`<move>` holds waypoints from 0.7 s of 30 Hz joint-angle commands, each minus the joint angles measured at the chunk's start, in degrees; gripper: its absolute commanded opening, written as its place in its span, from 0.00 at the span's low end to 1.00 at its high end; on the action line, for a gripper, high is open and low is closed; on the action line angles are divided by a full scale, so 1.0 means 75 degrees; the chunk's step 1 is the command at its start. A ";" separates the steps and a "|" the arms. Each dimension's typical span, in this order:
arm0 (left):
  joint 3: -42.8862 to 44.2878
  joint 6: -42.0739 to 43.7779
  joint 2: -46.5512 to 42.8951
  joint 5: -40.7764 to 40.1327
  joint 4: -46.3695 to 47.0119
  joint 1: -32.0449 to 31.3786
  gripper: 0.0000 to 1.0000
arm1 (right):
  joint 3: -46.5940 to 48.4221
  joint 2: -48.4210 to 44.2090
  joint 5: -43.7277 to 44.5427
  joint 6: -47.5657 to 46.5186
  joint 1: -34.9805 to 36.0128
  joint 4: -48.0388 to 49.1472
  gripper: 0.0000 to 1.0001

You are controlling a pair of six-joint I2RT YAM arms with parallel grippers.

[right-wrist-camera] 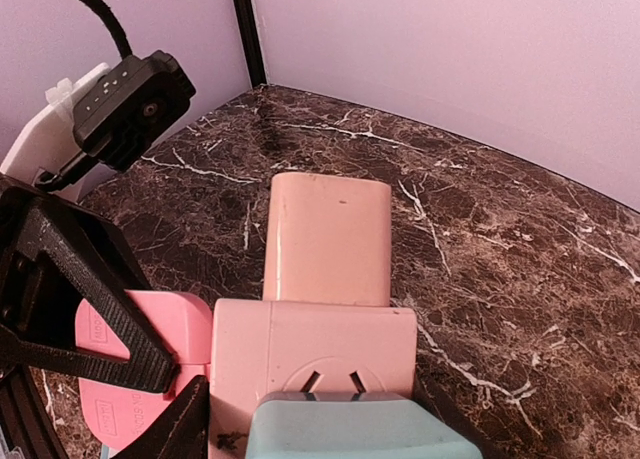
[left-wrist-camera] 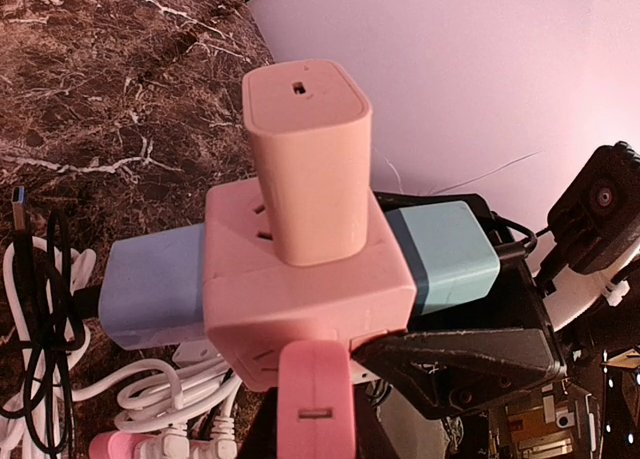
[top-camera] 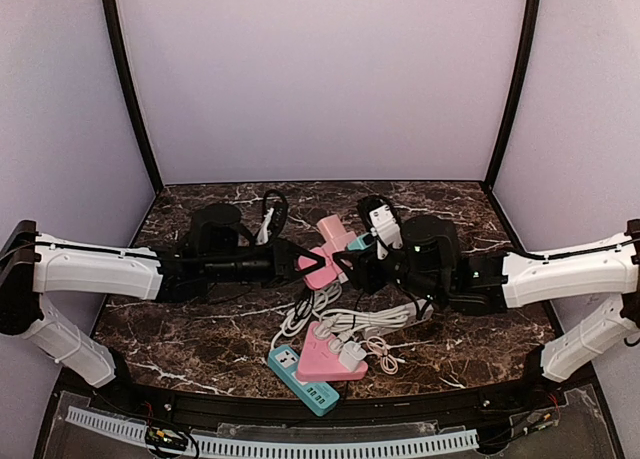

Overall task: Pull the plug off the socket
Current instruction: Remove the plug from the socket.

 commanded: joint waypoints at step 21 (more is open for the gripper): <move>-0.0184 0.0617 -0.0576 0.0581 -0.0647 0.0408 0.01 | -0.0145 -0.0154 -0.0229 -0.0184 -0.0117 0.1472 0.00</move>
